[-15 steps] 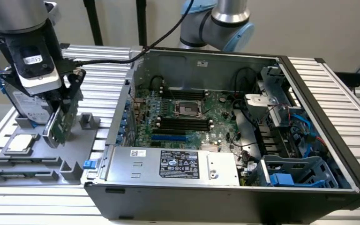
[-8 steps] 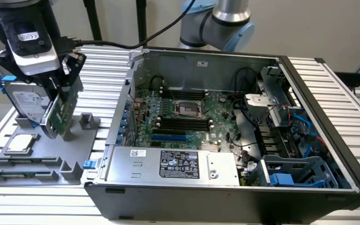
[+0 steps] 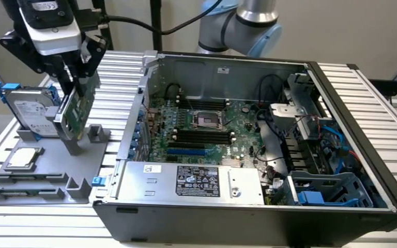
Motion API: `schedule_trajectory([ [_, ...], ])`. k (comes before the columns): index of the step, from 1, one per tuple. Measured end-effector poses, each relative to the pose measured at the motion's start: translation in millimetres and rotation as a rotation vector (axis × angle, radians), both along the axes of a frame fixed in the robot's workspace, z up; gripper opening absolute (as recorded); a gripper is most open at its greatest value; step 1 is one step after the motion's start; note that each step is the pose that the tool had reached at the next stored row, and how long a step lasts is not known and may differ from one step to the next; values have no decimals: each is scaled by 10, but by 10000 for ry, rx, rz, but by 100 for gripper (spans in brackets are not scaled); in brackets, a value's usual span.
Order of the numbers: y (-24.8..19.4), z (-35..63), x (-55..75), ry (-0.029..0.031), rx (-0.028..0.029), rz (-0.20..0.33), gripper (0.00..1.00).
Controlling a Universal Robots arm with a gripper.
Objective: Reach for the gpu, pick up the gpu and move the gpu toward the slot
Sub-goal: 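Pick up the gpu and move the gpu toward the slot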
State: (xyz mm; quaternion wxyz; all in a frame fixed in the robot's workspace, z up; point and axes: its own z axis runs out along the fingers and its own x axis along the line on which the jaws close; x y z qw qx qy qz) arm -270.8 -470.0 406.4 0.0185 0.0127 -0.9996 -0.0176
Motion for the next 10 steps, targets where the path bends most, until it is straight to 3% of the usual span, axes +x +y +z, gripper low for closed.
schedule_trajectory([
  [5, -1, 218, 221, 55, 33, 13, 27],
  [10, -2, 312, 447, 171, 57, 13, 27],
])
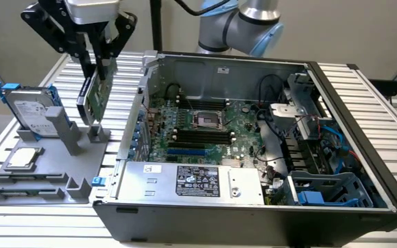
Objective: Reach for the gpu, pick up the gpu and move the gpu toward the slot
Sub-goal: 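Pick up the gpu and move the gpu toward the slot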
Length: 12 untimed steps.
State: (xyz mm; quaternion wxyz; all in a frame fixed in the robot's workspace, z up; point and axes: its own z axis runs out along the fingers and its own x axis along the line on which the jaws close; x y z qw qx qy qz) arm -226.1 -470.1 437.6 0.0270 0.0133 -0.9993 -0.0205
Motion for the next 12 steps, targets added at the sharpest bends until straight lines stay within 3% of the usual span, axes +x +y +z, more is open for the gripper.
schedule_trajectory([
  [6, 0, 45, 274, 59, 72, 0, 27],
  [12, 0, 45, 546, 81, 118, 0, 27],
])
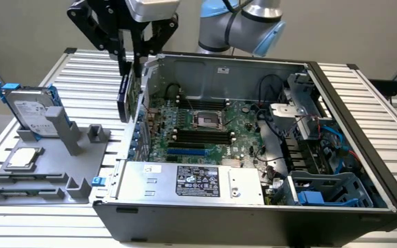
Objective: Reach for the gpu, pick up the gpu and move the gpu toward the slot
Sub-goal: 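Pick up the gpu and move the gpu toward the slot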
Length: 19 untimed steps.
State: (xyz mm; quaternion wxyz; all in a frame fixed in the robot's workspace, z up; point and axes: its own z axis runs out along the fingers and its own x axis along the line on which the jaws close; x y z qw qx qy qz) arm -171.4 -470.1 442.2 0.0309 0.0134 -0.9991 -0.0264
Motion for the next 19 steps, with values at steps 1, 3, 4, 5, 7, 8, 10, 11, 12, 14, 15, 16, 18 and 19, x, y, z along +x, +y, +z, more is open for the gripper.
schedule_trajectory([
  [1, 0, 0, 45, 2, 4, 0, 27],
  [3, 0, -1, 138, 5, 8, 1, 27],
  [4, 0, -1, 183, 7, 7, 0, 27],
  [5, 0, -2, 228, 9, 6, -1, 27],
  [7, 0, -10, 319, 11, 8, 1, 27],
  [8, 0, -15, 364, 13, 7, 0, 27],
  [10, 0, -30, 454, 14, 7, 0, 27],
  [11, 2, -40, 499, 14, 8, 0, 27],
  [12, 4, -51, 544, 14, 8, 1, 27],
  [14, 20, -85, 638, 14, 8, 0, 27],
  [15, 38, -103, 683, 15, 6, 0, 27],
  [16, 56, -120, 728, 15, 4, 0, 27],
  [18, 93, -157, 818, 15, 0, -1, 27],
  [19, 112, -174, 863, 15, -3, 1, 27],
])
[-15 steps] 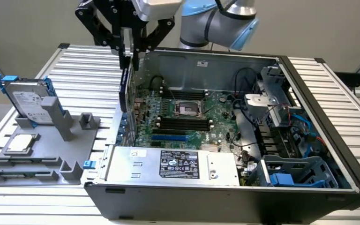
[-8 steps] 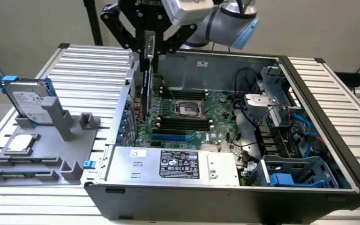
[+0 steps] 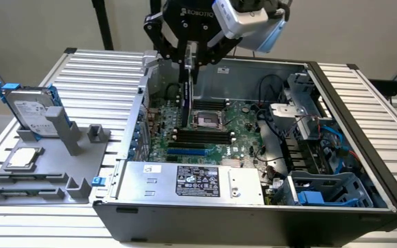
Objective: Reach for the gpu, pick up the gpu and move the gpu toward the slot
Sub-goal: 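Pick up the gpu and move the gpu toward the slot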
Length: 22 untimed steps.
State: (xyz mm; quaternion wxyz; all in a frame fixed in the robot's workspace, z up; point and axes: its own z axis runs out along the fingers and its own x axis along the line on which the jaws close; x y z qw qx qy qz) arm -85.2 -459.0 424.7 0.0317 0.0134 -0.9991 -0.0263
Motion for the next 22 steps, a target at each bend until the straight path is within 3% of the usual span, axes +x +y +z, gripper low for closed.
schedule_trajectory([
  [6, 105, -106, 274, -1, -21, -1, 27],
  [10, 151, -167, 453, 0, -42, -1, 27],
  [17, 162, -293, 655, 0, -43, -26, 27],
  [22, 161, -308, 685, -1, -43, -31, 27],
])
